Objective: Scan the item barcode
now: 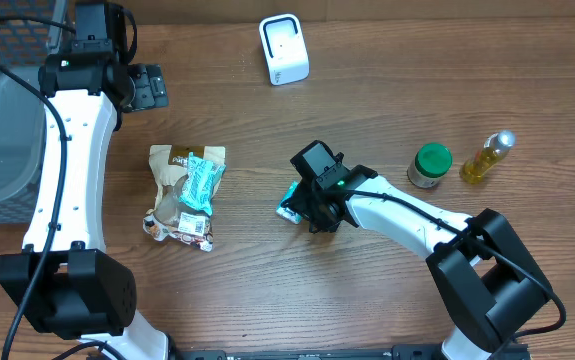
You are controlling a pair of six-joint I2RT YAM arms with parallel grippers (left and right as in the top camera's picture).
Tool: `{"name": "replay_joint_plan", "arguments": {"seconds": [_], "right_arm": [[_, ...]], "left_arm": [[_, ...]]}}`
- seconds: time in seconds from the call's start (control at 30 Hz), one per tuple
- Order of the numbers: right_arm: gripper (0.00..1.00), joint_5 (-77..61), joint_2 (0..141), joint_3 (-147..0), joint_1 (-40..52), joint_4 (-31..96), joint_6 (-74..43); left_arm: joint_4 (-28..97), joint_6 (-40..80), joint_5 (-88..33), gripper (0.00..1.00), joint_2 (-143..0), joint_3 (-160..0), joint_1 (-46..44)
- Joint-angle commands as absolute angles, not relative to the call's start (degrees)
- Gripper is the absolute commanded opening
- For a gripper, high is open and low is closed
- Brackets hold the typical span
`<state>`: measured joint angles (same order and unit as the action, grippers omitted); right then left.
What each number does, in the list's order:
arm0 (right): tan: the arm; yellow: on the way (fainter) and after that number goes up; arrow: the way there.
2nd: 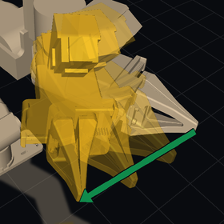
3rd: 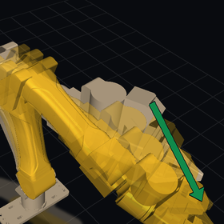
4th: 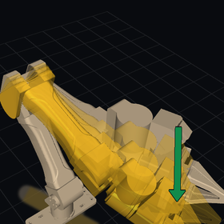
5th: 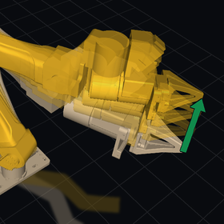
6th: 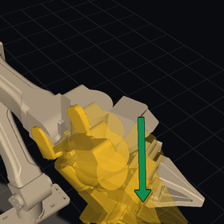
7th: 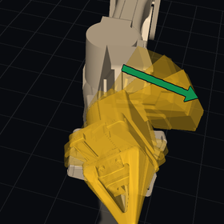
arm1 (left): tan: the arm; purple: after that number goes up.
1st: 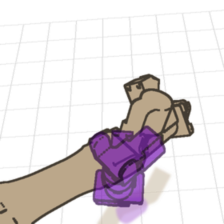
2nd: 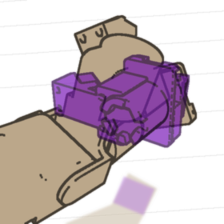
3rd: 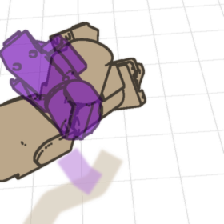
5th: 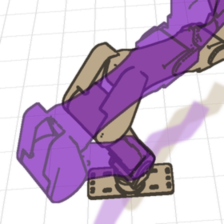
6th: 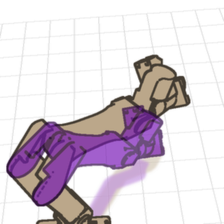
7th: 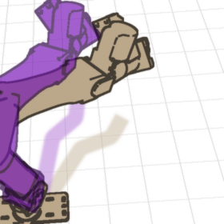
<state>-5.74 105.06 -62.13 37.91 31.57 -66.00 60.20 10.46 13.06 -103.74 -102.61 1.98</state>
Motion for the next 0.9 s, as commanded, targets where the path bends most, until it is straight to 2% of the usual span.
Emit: {"name": "replay_joint_plan", "arguments": {"seconds": [0.0, 0.87], "right_arm": [[0.43, -5.63, 103.28, -61.45, 38.2, 31.4, -66.22], [0.43, -5.61, 103.28, -60.2, 38.26, 30.06, -66.22]], "left_arm": [[60.12, 9.65, 13.45, 0.99, -102.87, -103.66, 1.85], [60.14, 9.67, 13.45, 1.0, -102.87, -103.66, 1.85]]}}
